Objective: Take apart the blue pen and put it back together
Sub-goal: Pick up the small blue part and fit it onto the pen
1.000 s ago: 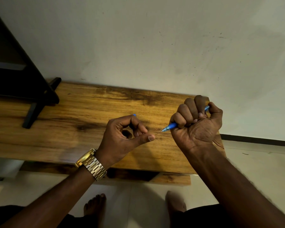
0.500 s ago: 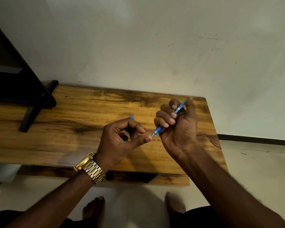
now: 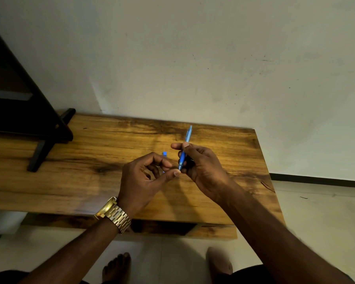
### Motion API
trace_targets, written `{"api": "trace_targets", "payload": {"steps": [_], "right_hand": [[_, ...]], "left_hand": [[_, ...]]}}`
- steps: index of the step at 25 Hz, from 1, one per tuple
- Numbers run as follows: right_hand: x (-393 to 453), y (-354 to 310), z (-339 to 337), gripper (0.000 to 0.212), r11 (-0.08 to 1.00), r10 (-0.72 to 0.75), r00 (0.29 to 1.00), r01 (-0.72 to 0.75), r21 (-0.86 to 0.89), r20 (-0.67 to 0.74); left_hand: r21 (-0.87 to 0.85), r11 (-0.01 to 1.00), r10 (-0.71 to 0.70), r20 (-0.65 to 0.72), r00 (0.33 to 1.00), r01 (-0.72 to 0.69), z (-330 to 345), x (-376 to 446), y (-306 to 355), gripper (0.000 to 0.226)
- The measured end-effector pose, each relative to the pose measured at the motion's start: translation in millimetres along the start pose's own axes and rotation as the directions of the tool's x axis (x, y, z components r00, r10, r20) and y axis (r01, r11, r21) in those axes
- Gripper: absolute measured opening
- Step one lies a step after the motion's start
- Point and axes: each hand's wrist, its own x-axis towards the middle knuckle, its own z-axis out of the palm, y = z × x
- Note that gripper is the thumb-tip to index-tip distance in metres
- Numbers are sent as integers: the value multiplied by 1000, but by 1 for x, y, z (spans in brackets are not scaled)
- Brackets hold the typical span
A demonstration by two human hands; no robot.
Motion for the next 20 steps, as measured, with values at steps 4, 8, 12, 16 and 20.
{"api": "trace_targets", "payload": {"steps": [4, 8, 12, 16, 20], "right_hand": [[14, 7, -16, 26, 966, -75, 993, 48, -255, -95], [26, 12, -30, 16, 722, -162, 968, -17, -692, -193], [34, 29, -27, 24, 667, -119, 968, -87, -740, -221], [36, 45, -21, 24, 610, -205, 955, -46, -791, -213], [36, 50, -21, 28, 540, -296, 938, 8, -842, -181]], "left_hand": [[113, 992, -66, 117, 991, 53, -6, 6, -17, 36], [519, 854, -72, 164, 984, -24, -23, 16, -43, 60], [799, 602, -283, 208, 936, 5, -23, 7, -59, 95], [831, 556, -305, 220, 927, -14, -20, 3, -72, 94], [841, 540, -295, 225, 928, -33, -19, 1, -76, 90]]}}
